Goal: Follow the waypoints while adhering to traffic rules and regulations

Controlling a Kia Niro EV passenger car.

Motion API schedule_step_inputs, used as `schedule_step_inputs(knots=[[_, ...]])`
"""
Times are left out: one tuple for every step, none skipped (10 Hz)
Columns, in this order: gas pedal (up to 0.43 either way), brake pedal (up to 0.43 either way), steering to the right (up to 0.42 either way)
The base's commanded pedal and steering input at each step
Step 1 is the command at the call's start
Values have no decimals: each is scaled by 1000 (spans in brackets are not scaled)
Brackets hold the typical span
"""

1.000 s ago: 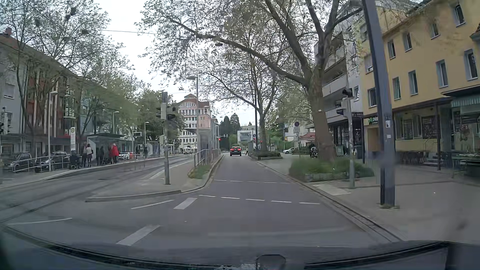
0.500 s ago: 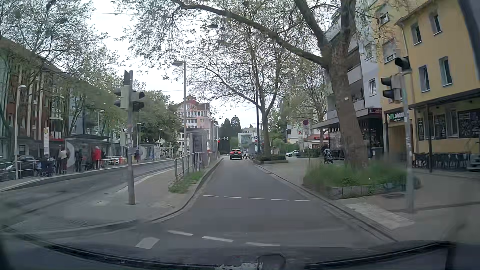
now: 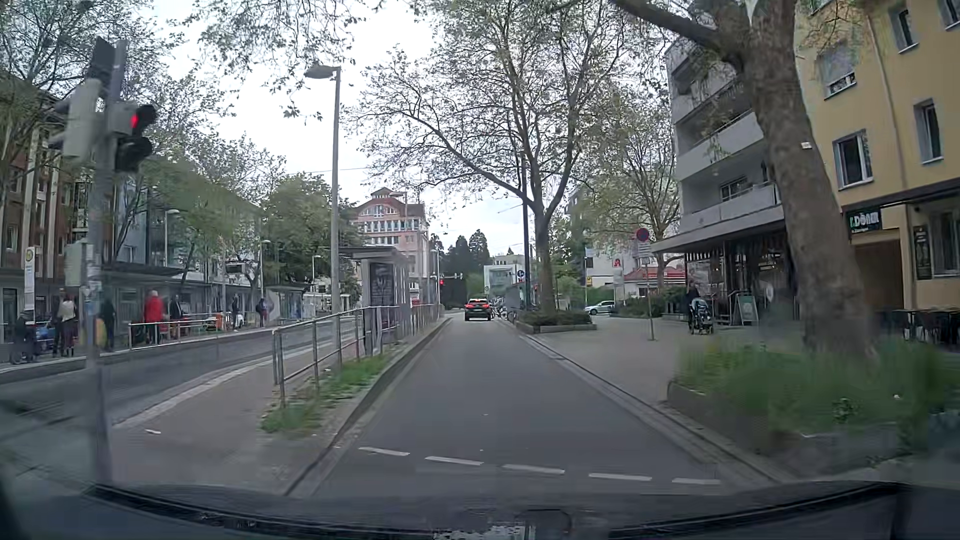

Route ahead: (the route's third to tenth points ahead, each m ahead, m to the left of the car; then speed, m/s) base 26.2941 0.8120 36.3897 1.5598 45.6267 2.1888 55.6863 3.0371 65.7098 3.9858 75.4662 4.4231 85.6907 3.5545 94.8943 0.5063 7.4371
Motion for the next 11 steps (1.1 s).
schedule_step_inputs(knots=[[0,12,-28],[0,37,-29],[0,61,-26],[0,79,-17],[0,91,-11],[0,128,-11],[0,146,-12],[0,152,-9],[0,159,-7],[0,152,-8],[0,134,-11]])
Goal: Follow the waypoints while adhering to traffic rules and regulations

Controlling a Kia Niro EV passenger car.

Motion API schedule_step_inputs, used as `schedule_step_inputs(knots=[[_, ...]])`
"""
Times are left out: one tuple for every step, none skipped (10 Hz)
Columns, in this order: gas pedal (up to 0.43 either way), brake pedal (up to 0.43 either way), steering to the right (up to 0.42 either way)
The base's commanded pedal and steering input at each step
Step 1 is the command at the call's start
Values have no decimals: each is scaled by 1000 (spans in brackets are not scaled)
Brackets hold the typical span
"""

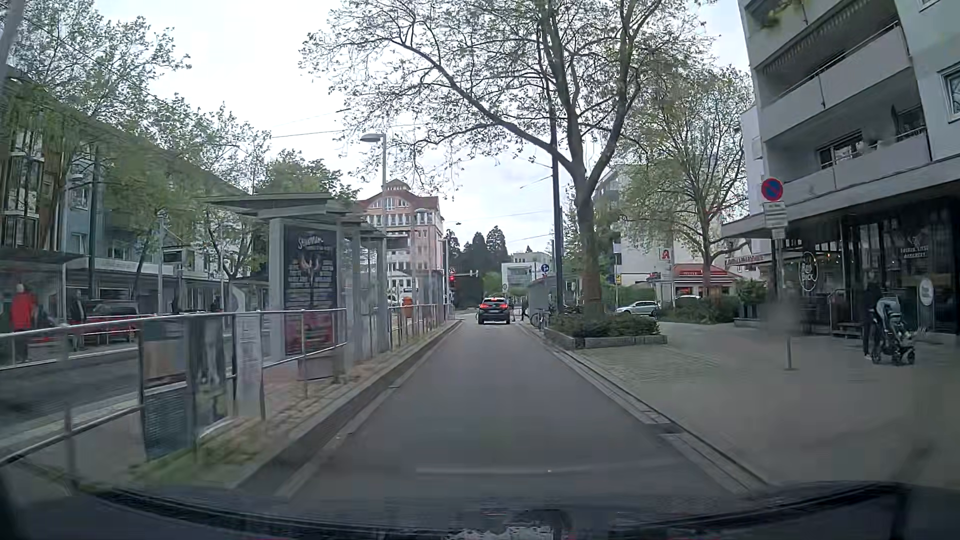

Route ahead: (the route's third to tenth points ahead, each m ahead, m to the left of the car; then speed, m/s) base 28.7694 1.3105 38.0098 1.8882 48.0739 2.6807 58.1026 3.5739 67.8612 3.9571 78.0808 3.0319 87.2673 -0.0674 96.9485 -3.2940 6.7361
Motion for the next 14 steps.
schedule_step_inputs(knots=[[0,128,-12],[0,122,-11],[0,122,-11],[0,116,-11],[0,110,-11],[0,98,-11],[0,79,-11],[0,73,-11],[0,55,-11],[0,49,-11],[0,37,-11],[0,37,-10],[0,43,-8],[0,43,-6]])
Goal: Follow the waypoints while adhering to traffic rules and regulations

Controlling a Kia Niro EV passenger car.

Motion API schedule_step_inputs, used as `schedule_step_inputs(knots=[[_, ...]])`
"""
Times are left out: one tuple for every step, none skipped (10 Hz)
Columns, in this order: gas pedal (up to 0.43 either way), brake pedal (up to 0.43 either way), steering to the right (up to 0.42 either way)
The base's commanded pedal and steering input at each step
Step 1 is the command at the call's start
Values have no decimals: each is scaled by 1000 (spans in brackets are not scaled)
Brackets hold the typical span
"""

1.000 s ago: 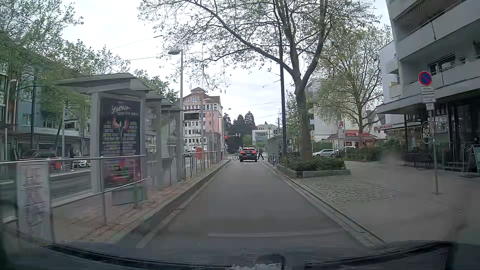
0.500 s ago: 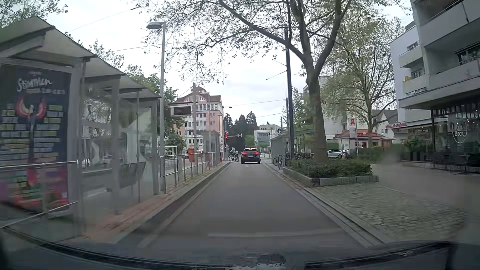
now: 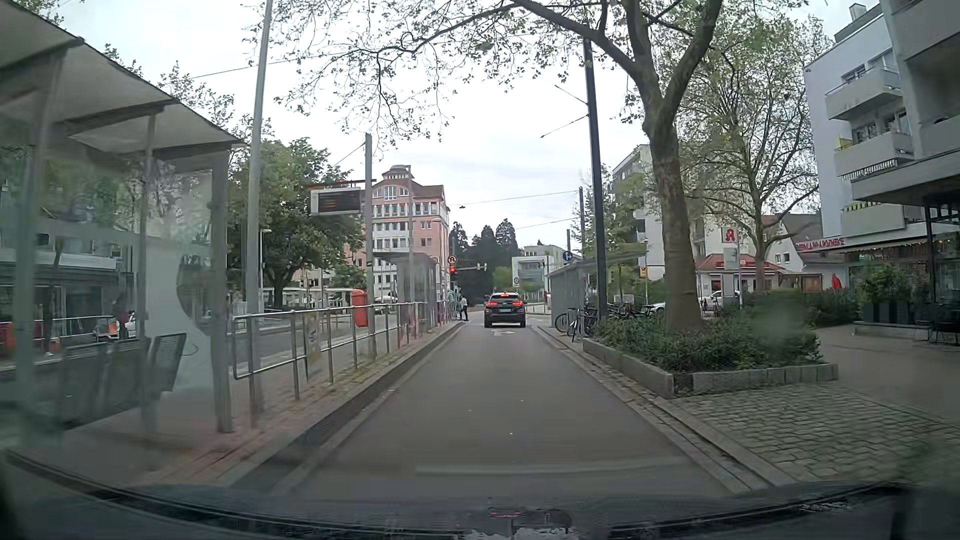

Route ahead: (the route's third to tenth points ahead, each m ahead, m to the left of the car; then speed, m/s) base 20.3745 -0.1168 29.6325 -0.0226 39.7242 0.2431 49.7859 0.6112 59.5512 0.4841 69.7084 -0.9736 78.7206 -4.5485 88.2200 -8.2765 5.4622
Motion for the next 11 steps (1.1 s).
schedule_step_inputs(knots=[[0,43,-6],[0,43,-6],[0,37,-6],[0,43,-6],[0,43,-5],[0,43,-5],[0,43,-5],[0,43,-5],[0,37,-5],[0,37,-5],[0,30,-5]])
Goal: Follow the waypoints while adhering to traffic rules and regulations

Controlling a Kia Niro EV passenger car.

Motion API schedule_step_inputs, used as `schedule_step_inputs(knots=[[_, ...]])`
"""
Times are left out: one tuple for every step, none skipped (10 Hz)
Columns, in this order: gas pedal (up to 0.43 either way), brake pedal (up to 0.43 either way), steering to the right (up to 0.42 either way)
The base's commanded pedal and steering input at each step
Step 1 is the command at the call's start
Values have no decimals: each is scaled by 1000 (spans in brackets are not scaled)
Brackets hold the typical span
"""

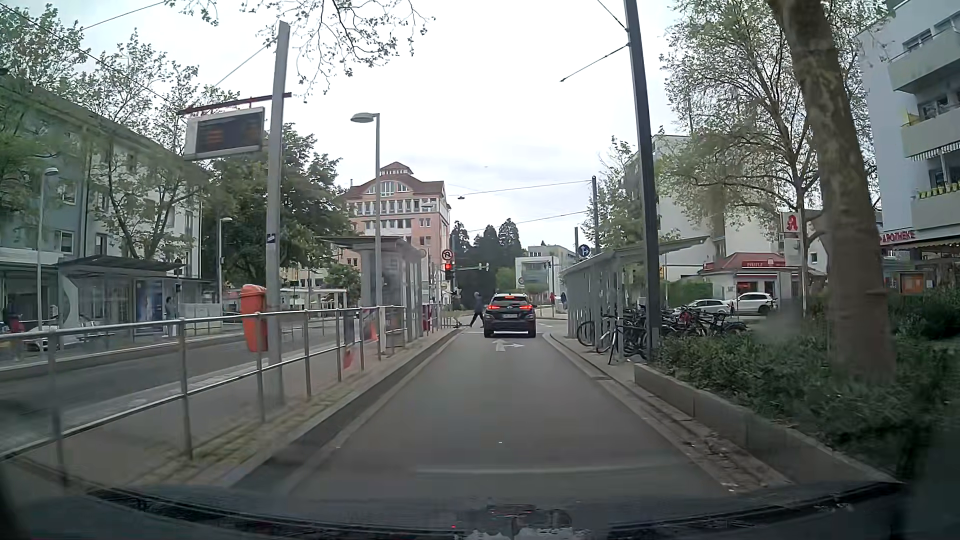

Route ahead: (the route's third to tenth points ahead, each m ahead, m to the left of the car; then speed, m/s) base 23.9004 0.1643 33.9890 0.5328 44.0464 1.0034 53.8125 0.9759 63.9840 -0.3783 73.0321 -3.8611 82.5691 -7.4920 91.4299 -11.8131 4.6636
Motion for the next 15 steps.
schedule_step_inputs(knots=[[0,24,-5],[0,30,-5],[0,24,-5],[0,12,-5],[0,24,-5],[0,18,-5],[0,18,-5],[0,18,-4],[0,12,-1],[0,12,0],[0,12,0],[0,12,0],[0,12,0],[0,12,0],[0,6,0]])
